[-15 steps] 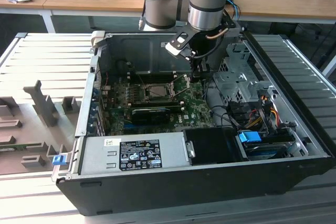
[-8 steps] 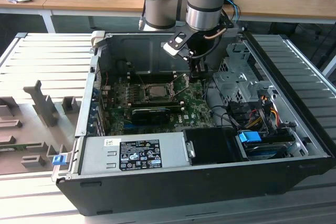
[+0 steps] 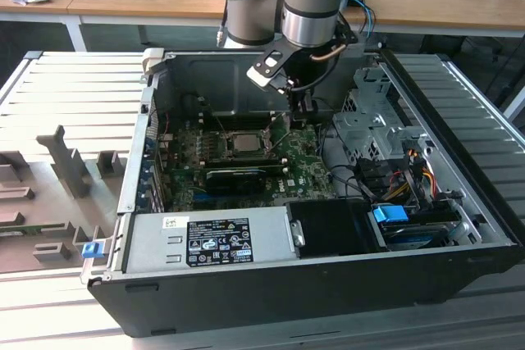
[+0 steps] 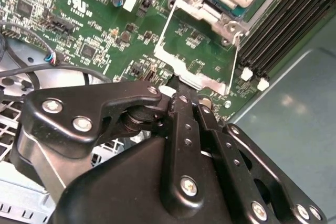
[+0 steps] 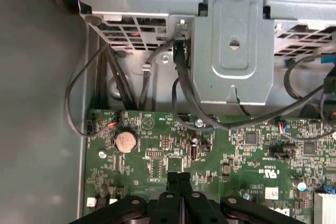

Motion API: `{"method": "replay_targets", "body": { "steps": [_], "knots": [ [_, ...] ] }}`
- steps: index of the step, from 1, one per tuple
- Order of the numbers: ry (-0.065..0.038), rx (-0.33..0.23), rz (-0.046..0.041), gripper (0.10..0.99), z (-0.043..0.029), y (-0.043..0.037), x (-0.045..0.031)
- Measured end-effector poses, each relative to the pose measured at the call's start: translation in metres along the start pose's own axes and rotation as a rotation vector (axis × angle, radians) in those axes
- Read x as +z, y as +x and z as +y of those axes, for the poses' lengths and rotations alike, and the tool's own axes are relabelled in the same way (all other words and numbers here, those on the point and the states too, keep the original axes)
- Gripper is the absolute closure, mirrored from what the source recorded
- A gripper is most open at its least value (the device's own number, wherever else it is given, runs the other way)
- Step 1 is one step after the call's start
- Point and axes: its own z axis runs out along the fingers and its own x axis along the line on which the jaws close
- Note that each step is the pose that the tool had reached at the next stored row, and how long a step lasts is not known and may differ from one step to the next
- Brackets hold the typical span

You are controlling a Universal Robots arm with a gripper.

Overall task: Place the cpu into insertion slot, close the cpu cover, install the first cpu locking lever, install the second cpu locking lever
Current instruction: 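Close the cpu cover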

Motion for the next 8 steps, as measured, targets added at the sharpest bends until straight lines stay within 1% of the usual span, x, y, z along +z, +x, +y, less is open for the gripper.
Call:
{"method": "replay_targets", "body": {
  "steps": [3,8],
  "knots": [
    [0.0,0.0,0.0001,0.98,-0.0071,0.0003,-0.0003],
    [0.0,-0.001,0.0003,0.98,-0.0244,0.001,-0.0012]
  ]
}}
